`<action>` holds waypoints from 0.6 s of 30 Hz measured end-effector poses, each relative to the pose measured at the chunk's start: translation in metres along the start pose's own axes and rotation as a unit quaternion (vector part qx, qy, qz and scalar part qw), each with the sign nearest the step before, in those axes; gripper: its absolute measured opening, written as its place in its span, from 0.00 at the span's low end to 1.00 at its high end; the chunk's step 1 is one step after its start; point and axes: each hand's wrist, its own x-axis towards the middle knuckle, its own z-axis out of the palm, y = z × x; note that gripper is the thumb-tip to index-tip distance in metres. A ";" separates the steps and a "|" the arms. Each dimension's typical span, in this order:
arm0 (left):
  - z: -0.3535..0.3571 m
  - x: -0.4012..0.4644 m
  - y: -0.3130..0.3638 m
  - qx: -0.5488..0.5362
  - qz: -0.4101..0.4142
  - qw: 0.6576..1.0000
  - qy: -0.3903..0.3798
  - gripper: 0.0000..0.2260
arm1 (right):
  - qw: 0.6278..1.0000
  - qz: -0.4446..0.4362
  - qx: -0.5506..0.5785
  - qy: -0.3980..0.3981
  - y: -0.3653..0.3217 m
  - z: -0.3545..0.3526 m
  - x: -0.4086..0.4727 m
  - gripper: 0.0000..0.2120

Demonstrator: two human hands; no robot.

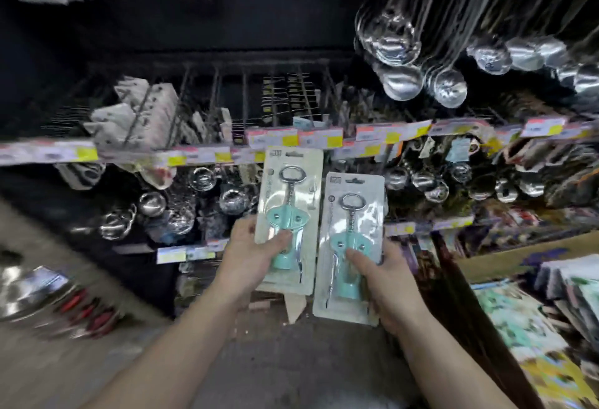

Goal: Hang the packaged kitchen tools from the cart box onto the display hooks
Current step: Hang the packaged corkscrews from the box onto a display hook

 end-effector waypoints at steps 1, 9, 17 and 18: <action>-0.022 -0.001 -0.001 -0.004 0.001 1.000 0.008 0.18 | 1.000 -0.002 -0.002 -0.013 -0.002 0.022 -0.006 0.09; -0.177 -0.030 -0.008 -0.016 0.013 0.996 0.090 0.16 | 0.995 -0.005 0.035 -0.094 -0.022 0.178 -0.033 0.14; -0.264 -0.045 0.007 -0.079 0.027 0.984 0.158 0.28 | 0.986 -0.038 0.025 -0.163 -0.060 0.277 -0.034 0.15; -0.271 -0.044 0.010 -0.087 0.030 0.982 0.163 0.27 | 0.984 -0.045 0.023 -0.172 -0.066 0.286 -0.032 0.15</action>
